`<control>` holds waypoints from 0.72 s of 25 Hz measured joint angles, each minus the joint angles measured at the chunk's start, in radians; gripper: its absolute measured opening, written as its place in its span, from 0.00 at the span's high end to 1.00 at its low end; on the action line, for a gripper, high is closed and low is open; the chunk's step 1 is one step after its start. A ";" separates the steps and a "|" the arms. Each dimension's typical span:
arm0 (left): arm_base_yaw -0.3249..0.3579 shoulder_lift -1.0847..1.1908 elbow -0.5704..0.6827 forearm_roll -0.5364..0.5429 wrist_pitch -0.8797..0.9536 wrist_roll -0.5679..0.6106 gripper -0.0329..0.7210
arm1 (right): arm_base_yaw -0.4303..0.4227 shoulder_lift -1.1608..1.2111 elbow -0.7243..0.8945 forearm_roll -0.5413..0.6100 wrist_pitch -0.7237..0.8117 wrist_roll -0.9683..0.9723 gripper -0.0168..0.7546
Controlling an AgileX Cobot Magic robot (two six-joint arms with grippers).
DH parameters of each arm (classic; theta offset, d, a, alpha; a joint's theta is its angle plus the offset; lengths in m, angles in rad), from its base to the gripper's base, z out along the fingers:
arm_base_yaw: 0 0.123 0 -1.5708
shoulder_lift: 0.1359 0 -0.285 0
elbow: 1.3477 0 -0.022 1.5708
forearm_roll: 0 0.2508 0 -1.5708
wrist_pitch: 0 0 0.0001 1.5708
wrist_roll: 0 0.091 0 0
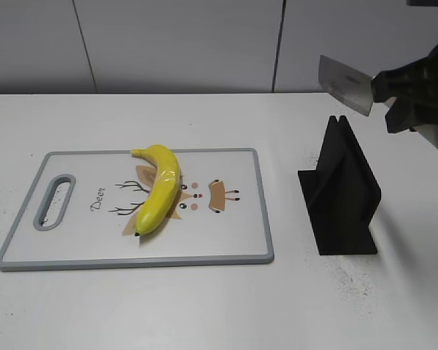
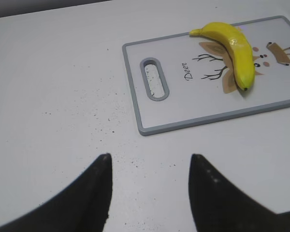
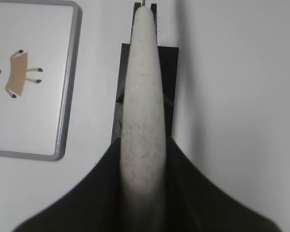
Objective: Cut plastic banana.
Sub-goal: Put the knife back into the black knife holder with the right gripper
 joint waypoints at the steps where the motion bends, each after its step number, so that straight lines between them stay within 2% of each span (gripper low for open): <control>1: 0.000 0.000 0.000 0.000 0.000 -0.001 0.30 | 0.000 0.000 0.010 -0.002 -0.001 0.000 0.76; 7: 0.000 -0.001 0.000 0.000 0.000 -0.004 0.29 | 0.000 0.011 0.063 -0.004 -0.023 0.017 0.76; 18: 0.000 -0.002 0.000 0.000 0.000 -0.005 0.29 | 0.000 0.013 0.066 0.002 -0.038 0.028 0.77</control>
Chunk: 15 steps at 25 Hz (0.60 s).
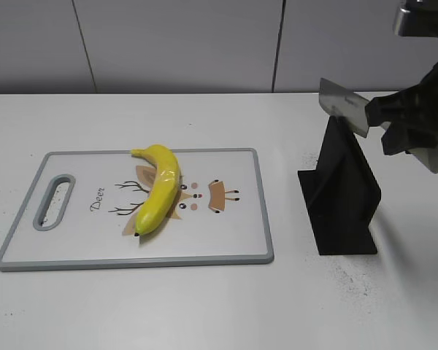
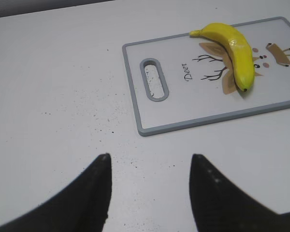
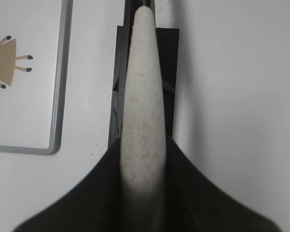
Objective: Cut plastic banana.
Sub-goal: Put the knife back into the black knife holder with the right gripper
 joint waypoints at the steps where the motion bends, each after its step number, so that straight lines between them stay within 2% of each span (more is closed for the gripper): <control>1: 0.000 -0.001 0.000 0.000 0.000 0.000 0.29 | 0.000 0.004 0.000 0.002 0.001 0.001 0.77; 13: 0.000 -0.050 0.000 -0.001 0.003 -0.002 0.29 | 0.000 0.069 0.000 0.039 0.038 0.001 0.76; 15: 0.000 -0.051 0.000 -0.001 0.004 -0.002 0.29 | 0.000 0.069 0.000 0.039 0.039 0.002 0.66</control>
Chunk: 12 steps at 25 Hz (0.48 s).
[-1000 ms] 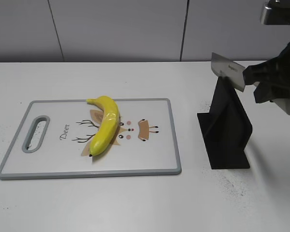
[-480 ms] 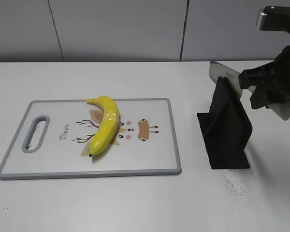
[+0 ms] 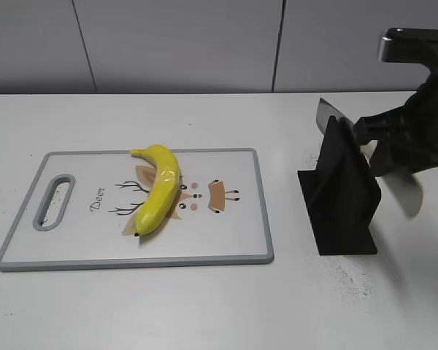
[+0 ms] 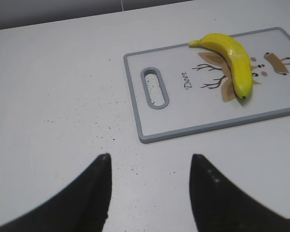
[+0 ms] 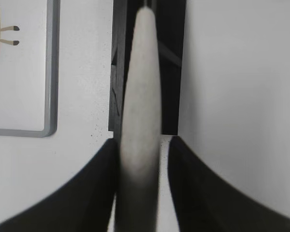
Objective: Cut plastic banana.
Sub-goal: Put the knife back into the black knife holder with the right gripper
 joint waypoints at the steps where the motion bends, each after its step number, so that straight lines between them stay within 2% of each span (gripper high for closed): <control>1: -0.001 0.000 0.000 0.000 0.000 0.000 0.29 | 0.000 0.000 0.000 0.000 0.000 0.000 0.59; 4: -0.001 0.000 0.000 0.000 0.000 0.000 0.29 | 0.000 0.000 0.000 0.000 0.002 -0.002 0.29; 6: -0.001 0.000 0.000 0.000 0.000 0.000 0.29 | 0.000 -0.001 0.000 0.000 0.011 -0.013 0.17; 8: -0.001 0.000 0.000 0.000 0.001 0.000 0.29 | 0.000 -0.022 0.000 0.000 0.035 -0.028 0.14; 12: -0.001 0.000 0.000 0.000 0.001 0.000 0.29 | 0.000 -0.118 0.000 0.000 0.098 -0.083 0.14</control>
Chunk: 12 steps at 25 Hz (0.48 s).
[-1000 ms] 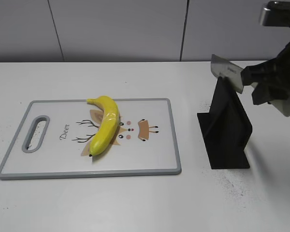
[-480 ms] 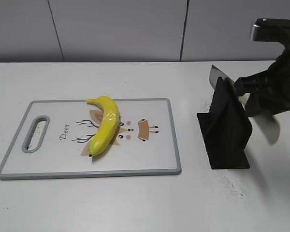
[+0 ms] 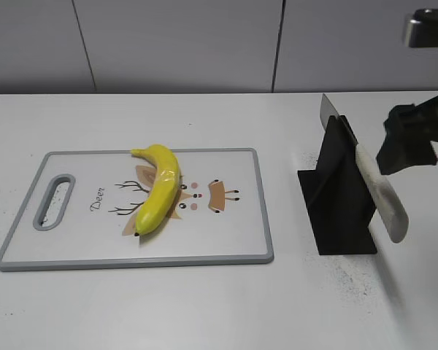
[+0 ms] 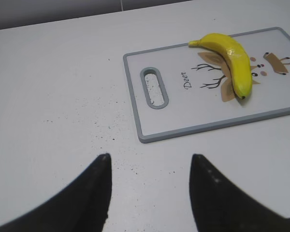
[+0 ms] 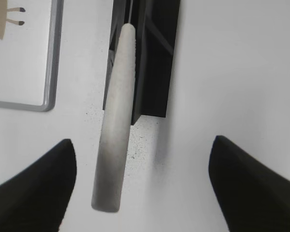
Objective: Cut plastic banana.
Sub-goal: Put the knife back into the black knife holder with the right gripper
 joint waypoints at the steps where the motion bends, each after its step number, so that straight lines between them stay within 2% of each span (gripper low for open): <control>1: 0.000 0.000 0.000 0.000 0.000 0.000 0.29 | 0.000 -0.028 0.002 0.000 0.012 -0.020 0.14; 6: 0.000 0.000 0.000 0.000 0.000 0.000 0.29 | 0.000 -0.222 0.086 -0.006 0.022 -0.163 0.16; 12: 0.000 0.000 0.000 0.000 0.000 0.000 0.29 | 0.000 -0.473 0.282 -0.017 0.028 -0.268 0.24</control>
